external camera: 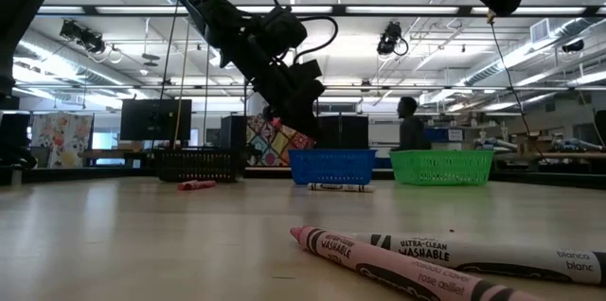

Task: Sort crayons
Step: Put the red crayon into the blue bin

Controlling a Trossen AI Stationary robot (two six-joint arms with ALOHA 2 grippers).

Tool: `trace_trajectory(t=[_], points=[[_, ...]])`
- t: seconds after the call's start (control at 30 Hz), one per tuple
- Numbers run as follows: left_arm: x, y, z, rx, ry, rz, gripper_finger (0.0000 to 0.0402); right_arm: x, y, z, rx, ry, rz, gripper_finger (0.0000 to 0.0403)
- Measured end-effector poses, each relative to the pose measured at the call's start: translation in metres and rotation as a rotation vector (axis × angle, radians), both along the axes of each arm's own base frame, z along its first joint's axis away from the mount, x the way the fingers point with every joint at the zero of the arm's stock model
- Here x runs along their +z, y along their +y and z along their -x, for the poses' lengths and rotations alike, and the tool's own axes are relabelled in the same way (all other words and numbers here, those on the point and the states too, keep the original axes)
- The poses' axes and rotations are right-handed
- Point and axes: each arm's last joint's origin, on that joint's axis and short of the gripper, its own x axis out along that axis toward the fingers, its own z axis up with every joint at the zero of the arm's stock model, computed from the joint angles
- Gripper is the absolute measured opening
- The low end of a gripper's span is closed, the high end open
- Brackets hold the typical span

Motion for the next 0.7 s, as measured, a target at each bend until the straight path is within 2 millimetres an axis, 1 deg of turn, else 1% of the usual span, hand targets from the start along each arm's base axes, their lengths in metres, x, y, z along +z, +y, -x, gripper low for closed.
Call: trace_trajectory(t=[0.7], points=[[-0.0001,-0.0011,-0.0004,-0.010,-0.010,0.028,0.0045,-0.0004,-0.0002,0.0002,-0.001,0.004,0.001,0.0010]])
